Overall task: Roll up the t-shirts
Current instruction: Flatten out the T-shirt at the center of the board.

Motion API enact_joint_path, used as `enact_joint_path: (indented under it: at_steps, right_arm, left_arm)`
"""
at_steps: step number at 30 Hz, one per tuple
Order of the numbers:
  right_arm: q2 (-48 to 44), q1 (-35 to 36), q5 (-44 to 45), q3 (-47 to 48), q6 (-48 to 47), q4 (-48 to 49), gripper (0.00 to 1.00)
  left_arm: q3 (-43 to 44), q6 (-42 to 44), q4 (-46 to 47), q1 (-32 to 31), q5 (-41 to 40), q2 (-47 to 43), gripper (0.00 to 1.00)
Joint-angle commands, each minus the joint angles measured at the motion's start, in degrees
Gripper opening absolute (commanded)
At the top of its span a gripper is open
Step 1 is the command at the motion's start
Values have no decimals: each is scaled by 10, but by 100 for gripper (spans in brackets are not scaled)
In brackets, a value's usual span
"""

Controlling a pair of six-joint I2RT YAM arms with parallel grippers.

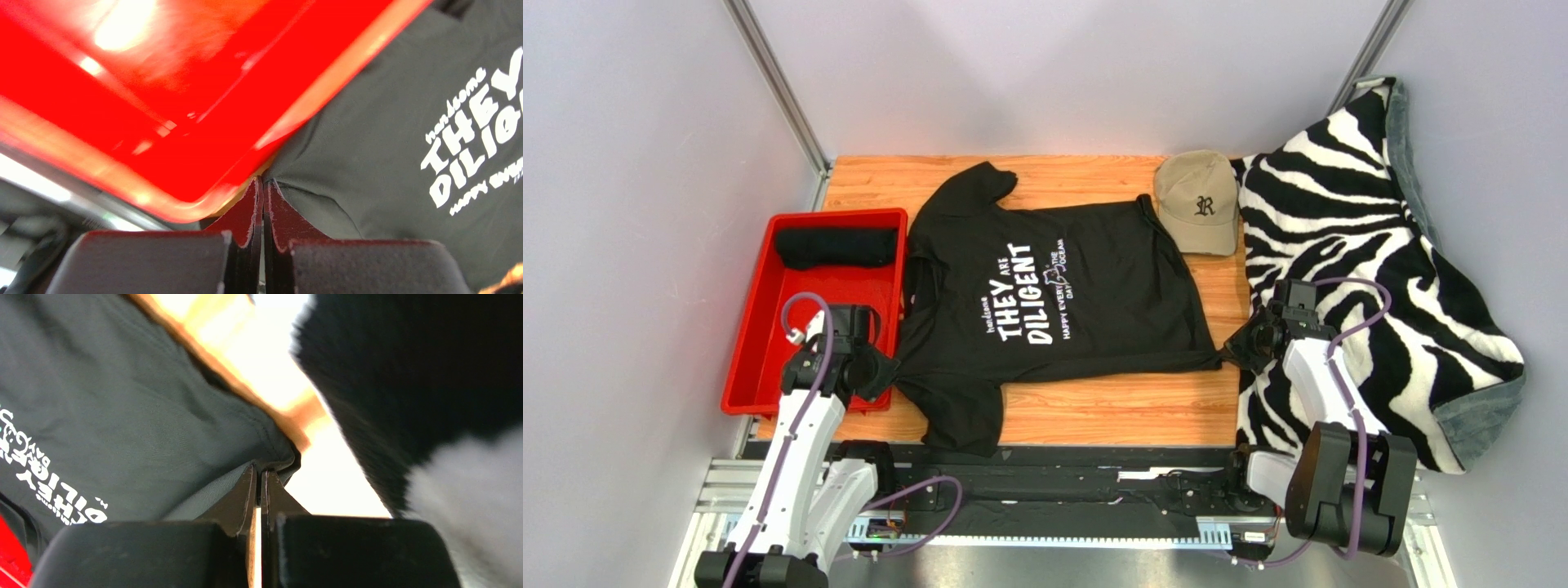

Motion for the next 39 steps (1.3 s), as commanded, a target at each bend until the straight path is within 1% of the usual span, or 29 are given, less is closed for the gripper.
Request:
enact_joint_path:
  at_steps: [1, 5, 7, 8, 9, 11, 12, 13, 14, 15, 18, 19, 20, 21, 23, 24, 27, 32, 36, 38, 39]
  right_arm:
    - [-44, -7, 26, -9, 15, -42, 0]
    - [-106, -8, 51, -4, 17, -78, 0]
    - [-134, -7, 41, -6, 15, -71, 0]
    - [-139, -5, 25, -8, 6, -56, 0]
    - [-139, -3, 4, -8, 1, -29, 0]
    - [-118, 34, 19, 12, -1, -16, 0]
    - [-105, 73, 49, 25, 0, -11, 0]
    - [-90, 93, 62, 48, 0, -8, 0]
    - [-49, 111, 75, 62, 1, 3, 0]
    - [-29, 148, 88, 73, 1, 12, 0]
    - [76, 179, 83, 125, -2, 46, 0]
    - [104, 198, 78, 146, -3, 50, 0]
    - [161, 207, 82, 184, -9, 53, 0]
    - [187, 225, 86, 207, -12, 53, 0]
    - [240, 237, 88, 258, -14, 55, 0]
    - [283, 244, 85, 273, -10, 56, 0]
    - [364, 244, 81, 312, 3, 54, 0]
    - [427, 227, 118, 325, 43, 33, 0]
    - [415, 183, 145, 284, 64, 29, 0]
    - [380, 166, 154, 245, 72, 34, 0]
    - [365, 145, 163, 233, 73, 35, 0]
  left_arm:
    - [49, -63, -96, 1, -78, -17, 0]
    - [60, -49, -102, 1, -84, -19, 0]
    - [43, -14, -56, 1, -60, -14, 0]
    - [38, -1, -40, 1, -27, -10, 0]
    - [36, 17, -19, 1, -13, 5, 0]
    - [35, 34, 10, -5, 9, 37, 0]
    - [37, 45, 33, -8, 11, 49, 0]
    - [40, 53, 49, -12, 14, 63, 0]
    - [45, 60, 61, -25, 13, 95, 0]
    - [63, 57, 64, -32, 5, 115, 0]
    - [96, 51, 75, -43, -8, 186, 0]
    - [102, 50, 80, -43, -9, 201, 0]
    - [108, 48, 84, -45, -11, 229, 0]
    - [119, 44, 90, -46, -12, 243, 0]
    - [130, 42, 93, -49, -11, 281, 0]
    - [142, 42, 92, -51, -14, 293, 0]
    - [155, 40, 91, -54, -21, 328, 0]
    - [167, 51, 93, -61, -31, 368, 0]
    - [184, 53, 95, -72, -30, 393, 0]
    - [191, 53, 97, -85, -34, 407, 0]
    - [198, 53, 98, -88, -34, 412, 0]
